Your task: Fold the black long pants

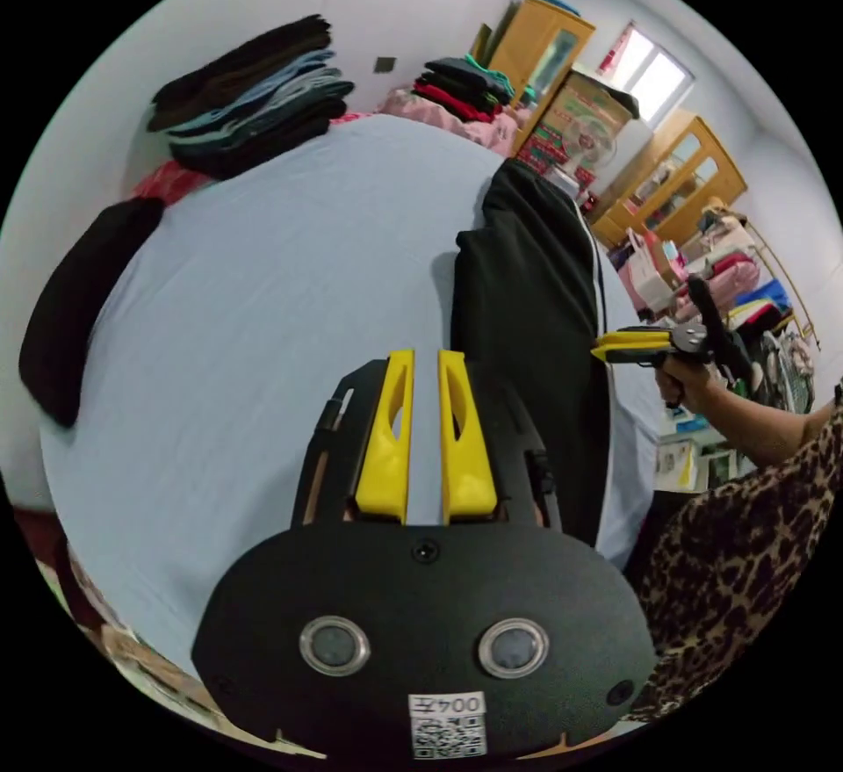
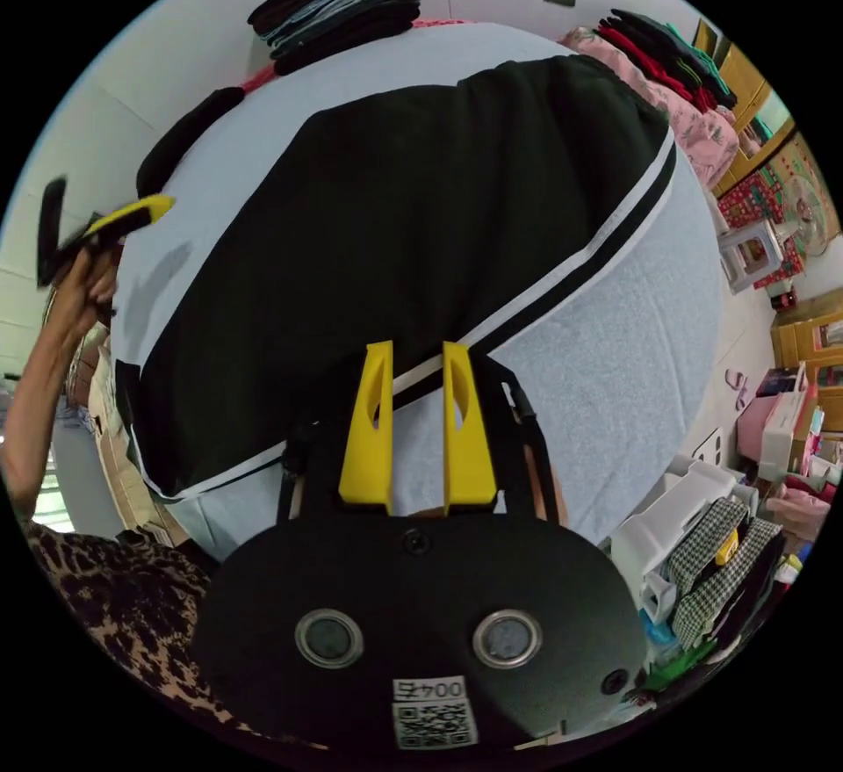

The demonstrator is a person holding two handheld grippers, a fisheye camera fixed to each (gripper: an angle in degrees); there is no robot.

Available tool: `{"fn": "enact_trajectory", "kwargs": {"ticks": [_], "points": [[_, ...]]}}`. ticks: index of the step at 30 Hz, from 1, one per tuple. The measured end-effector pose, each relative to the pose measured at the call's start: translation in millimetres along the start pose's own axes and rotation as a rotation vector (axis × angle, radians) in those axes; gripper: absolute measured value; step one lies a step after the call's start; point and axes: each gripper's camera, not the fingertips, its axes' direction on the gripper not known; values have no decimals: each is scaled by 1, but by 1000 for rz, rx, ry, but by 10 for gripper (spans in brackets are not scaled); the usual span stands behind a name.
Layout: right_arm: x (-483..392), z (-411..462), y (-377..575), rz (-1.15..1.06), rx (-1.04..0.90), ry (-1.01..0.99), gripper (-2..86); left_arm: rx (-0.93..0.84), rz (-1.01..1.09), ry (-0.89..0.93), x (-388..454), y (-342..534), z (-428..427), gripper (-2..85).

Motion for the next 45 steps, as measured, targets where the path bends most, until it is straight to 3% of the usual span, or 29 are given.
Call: {"fn": "enact_trajectory", "kwargs": {"ticks": [6, 15, 24, 32, 40, 45], "points": [[9, 10, -2, 0, 60, -73, 87, -104, 240, -47, 15, -104, 84, 61], [-14, 25, -31, -77, -30, 110, 87, -156, 511, 7, 36, -156, 141, 83], [2, 33, -48, -80, -38, 85, 87, -128, 561, 99, 30, -178, 145, 74], [45, 30, -62, 18, -42, -60, 89, -98, 375, 93, -20, -136, 82, 65], [86, 18, -72, -1, 3, -189, 84, -232, 79, 51, -62, 39, -8, 78], [97, 17, -82, -27, -56, -238, 54, -181, -138, 41, -74, 123, -40, 80]]}}
